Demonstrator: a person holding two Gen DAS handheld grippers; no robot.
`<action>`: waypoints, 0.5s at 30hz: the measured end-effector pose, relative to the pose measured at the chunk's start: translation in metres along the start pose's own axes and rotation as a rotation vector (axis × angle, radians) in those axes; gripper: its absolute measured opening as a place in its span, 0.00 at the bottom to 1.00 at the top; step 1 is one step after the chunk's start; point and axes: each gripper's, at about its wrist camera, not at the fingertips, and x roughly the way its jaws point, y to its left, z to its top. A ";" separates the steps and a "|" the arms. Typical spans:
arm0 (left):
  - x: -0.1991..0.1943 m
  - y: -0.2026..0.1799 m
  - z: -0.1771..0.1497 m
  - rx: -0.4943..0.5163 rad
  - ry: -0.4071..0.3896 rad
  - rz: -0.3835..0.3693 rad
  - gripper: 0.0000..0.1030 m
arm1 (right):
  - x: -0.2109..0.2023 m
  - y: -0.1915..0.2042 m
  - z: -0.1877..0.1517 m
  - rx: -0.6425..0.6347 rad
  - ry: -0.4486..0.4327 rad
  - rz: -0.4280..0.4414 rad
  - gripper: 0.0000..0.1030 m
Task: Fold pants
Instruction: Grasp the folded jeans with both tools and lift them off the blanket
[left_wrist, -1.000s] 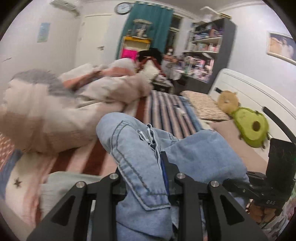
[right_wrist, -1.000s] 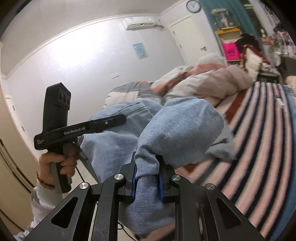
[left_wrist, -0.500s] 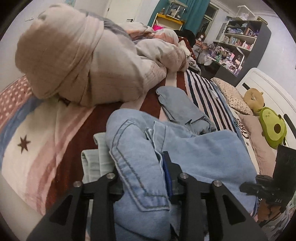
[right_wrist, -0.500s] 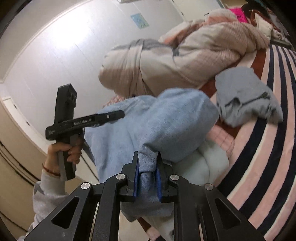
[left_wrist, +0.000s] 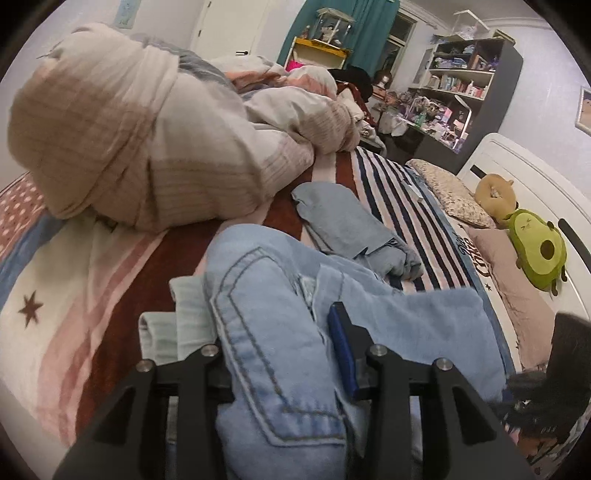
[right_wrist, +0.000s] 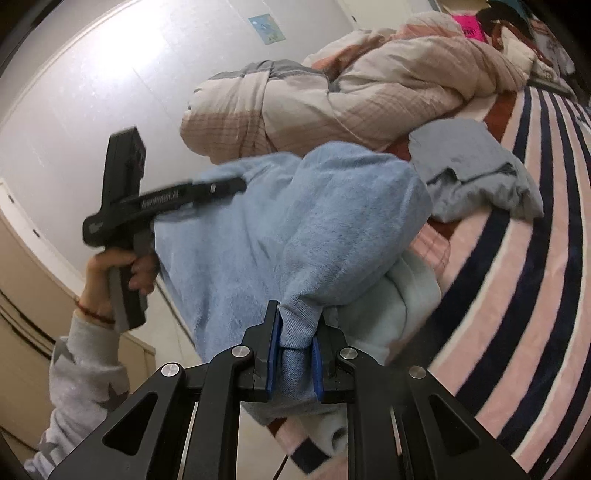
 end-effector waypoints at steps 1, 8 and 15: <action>0.002 -0.001 0.001 0.003 0.013 0.009 0.35 | -0.001 -0.001 -0.003 0.006 0.002 0.000 0.09; -0.015 -0.004 -0.011 -0.005 0.031 0.115 0.52 | 0.001 0.003 -0.006 -0.019 0.014 -0.023 0.12; -0.031 -0.021 -0.028 0.019 0.008 0.201 0.62 | -0.012 0.013 -0.007 -0.085 -0.022 -0.127 0.35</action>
